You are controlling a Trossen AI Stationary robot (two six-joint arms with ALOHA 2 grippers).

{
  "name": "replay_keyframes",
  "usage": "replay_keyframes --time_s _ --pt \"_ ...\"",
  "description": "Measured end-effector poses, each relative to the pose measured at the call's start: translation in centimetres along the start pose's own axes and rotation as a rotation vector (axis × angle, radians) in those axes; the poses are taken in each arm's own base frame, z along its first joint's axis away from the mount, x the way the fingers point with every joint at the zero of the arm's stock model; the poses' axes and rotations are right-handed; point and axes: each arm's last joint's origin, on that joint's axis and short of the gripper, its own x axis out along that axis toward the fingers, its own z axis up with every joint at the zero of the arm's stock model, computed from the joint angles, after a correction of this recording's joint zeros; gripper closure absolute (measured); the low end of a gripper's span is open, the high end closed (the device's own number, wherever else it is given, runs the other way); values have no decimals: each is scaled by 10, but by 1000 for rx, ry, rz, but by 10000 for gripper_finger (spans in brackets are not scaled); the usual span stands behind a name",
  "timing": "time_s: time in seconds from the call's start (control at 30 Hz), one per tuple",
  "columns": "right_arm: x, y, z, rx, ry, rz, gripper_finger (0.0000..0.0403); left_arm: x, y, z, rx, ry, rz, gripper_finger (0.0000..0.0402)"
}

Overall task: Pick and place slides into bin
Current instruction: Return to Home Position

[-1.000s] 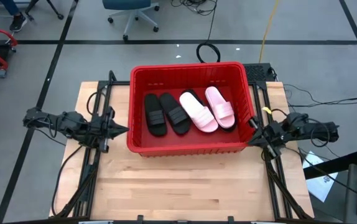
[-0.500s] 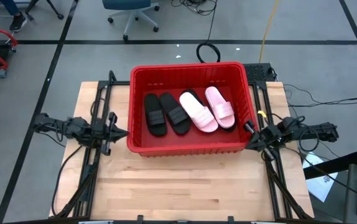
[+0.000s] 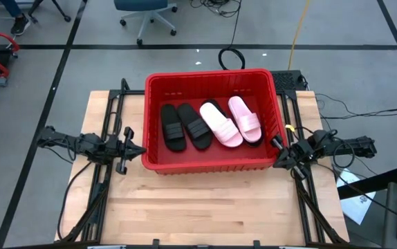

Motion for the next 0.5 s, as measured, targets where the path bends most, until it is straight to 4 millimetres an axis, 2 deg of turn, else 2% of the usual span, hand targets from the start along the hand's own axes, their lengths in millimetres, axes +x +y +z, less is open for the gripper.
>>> replay_keyframes --time_s 0.3,0.5 --pt "0 -1 -4 -70 43 -1 403 0 0 0 -1 3 -10 399" --pt "0 0 -3 -76 28 -3 403 0 -1 2 3 -23 -17 378"
